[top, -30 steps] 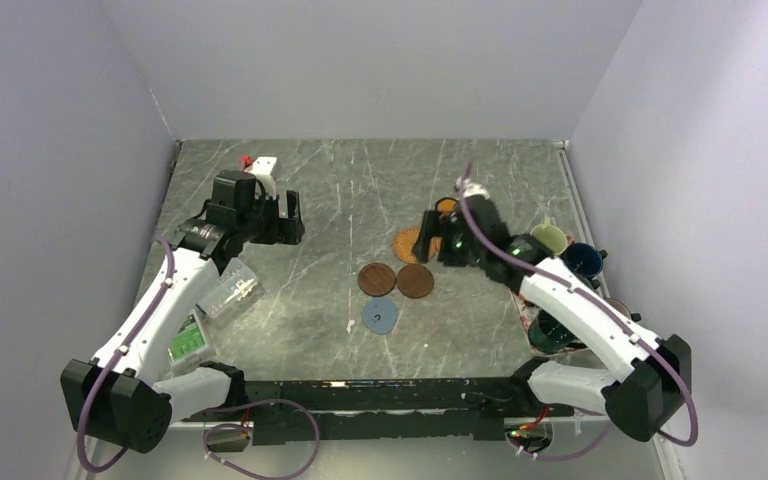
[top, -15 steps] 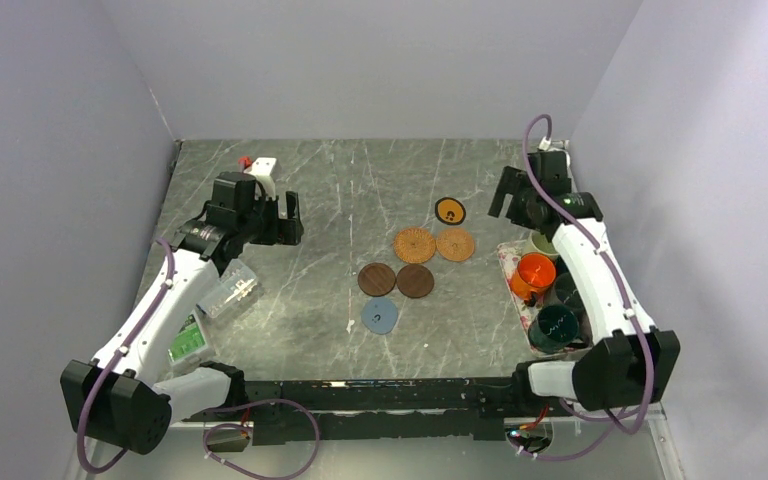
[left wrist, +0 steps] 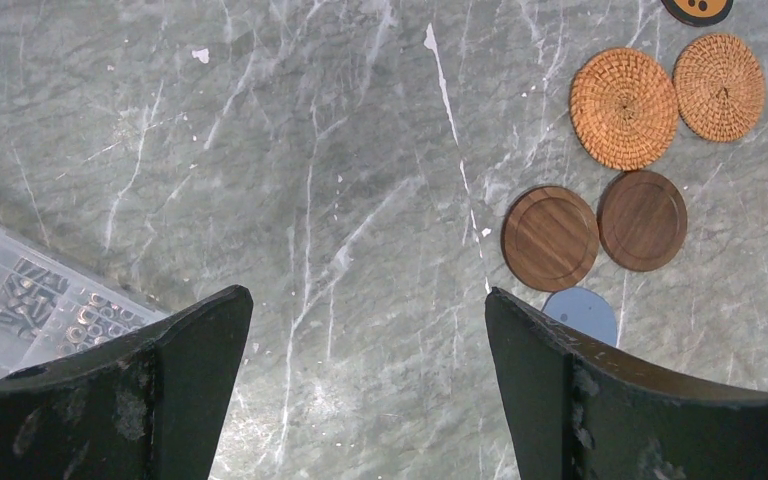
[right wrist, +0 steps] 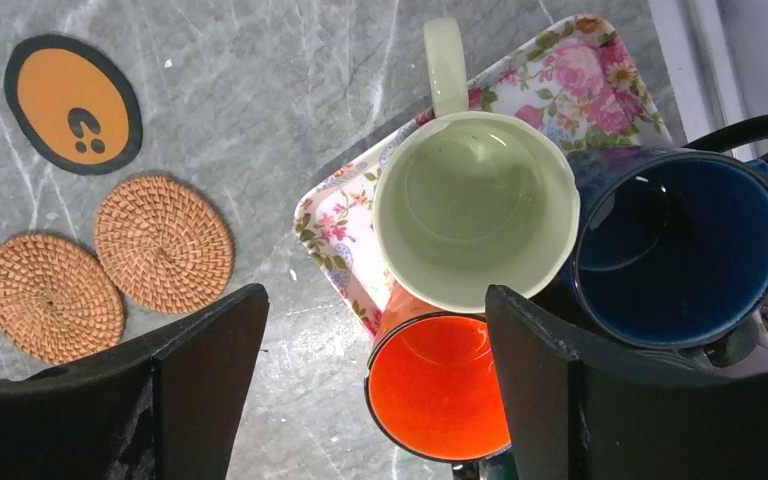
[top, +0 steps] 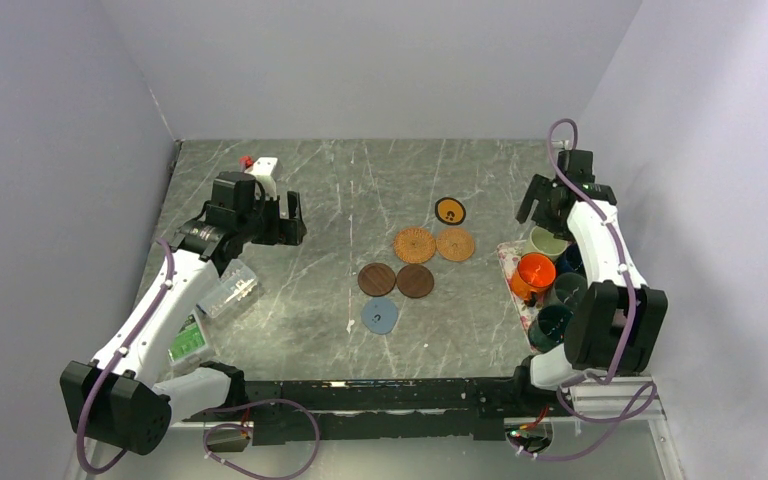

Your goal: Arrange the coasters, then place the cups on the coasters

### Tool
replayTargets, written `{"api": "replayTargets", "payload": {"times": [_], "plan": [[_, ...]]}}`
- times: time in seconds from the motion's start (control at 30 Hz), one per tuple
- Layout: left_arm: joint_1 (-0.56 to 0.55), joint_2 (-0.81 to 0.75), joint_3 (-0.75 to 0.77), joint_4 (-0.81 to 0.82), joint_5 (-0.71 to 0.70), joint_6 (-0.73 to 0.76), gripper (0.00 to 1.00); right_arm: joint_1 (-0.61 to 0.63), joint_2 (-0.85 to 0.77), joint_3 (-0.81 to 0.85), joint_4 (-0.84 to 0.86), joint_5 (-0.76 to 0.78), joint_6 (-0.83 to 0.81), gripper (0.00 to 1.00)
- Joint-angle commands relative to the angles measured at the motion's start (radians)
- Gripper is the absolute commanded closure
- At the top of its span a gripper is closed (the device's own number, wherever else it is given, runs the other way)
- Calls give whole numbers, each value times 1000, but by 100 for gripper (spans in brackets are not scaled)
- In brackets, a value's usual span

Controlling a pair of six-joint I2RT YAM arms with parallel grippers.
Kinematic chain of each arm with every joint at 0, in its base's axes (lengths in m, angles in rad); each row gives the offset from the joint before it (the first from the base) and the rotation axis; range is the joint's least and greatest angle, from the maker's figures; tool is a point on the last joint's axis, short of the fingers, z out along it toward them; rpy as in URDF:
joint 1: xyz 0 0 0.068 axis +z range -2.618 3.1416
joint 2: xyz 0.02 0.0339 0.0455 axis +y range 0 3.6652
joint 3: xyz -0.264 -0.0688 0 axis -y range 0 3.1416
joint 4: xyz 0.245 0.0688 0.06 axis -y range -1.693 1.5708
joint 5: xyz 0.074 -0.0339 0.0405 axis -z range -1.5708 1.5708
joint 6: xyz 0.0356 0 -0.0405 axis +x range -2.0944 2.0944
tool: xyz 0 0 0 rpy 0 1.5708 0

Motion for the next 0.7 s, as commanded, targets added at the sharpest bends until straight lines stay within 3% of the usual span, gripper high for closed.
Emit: {"api": "replayTargets", "payload": {"times": [0.0, 0.27, 0.67], "plan": [[3, -19, 6, 25, 32, -3, 7, -6, 13, 45, 30, 19, -32, 16], [3, -14, 7, 21, 21, 1, 7, -7, 95, 13, 96, 17, -62, 20], [3, -3, 9, 18, 11, 5, 7, -7, 252, 31, 142, -32, -105, 48]]}}
